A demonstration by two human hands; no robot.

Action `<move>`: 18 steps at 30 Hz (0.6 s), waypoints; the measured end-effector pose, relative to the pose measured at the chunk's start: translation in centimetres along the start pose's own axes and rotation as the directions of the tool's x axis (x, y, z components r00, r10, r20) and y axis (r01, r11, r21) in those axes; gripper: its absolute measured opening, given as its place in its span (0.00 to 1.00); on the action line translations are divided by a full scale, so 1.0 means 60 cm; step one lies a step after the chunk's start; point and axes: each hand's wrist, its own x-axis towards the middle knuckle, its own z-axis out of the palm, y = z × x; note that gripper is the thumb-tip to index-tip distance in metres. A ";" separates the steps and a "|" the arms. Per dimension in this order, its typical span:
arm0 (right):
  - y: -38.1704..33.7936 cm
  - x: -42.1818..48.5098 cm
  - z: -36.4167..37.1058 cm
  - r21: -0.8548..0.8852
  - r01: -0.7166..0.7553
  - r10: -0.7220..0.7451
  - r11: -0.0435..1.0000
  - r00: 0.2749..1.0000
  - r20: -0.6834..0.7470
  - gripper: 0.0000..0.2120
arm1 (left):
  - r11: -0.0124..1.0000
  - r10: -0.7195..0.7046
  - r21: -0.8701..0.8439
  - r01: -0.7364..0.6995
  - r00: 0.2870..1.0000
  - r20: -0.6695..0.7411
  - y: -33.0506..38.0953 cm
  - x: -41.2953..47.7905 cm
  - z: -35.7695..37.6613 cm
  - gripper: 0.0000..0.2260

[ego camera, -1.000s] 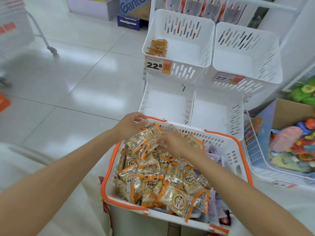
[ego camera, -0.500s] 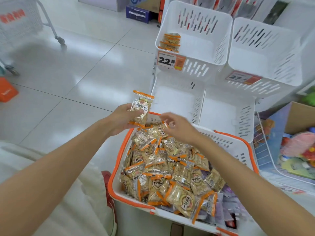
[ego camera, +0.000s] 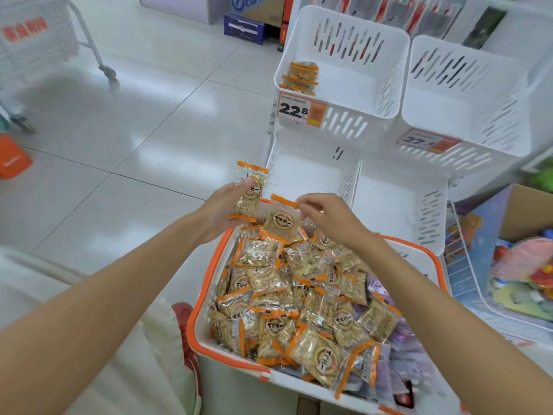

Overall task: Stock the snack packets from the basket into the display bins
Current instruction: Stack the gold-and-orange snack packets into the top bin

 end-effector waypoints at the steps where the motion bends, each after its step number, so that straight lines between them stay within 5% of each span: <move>1: -0.005 -0.001 -0.012 0.039 0.004 -0.004 0.999 1.000 0.000 0.08 | 0.999 0.012 0.030 -0.013 0.999 0.036 0.001 -0.003 0.014 0.33; 7: -0.018 -0.002 -0.018 0.257 0.004 0.026 0.966 0.993 -0.112 0.08 | 0.998 -0.053 0.035 0.044 0.949 0.311 -0.006 -0.017 0.070 0.25; 10: -0.007 -0.001 -0.001 0.287 -0.048 0.088 0.957 0.988 -0.130 0.14 | 1.000 -0.010 0.007 0.009 0.985 0.171 -0.001 -0.016 0.053 0.19; 12: 0.006 -0.008 0.026 0.092 -0.056 0.050 0.994 0.997 0.062 0.25 | 0.999 0.011 -0.037 -0.009 0.998 0.056 0.002 -0.014 0.028 0.16; 15: 0.032 -0.011 0.094 -0.315 0.113 0.039 0.942 0.897 0.439 0.35 | 0.997 0.013 -0.073 -0.011 1.000 0.028 -0.004 -0.021 -0.003 0.14; 18: 0.056 -0.003 0.132 -0.436 0.273 -0.074 0.858 0.904 0.422 0.23 | 0.999 0.021 -0.035 -0.021 1.000 -0.018 -0.017 -0.025 -0.016 0.14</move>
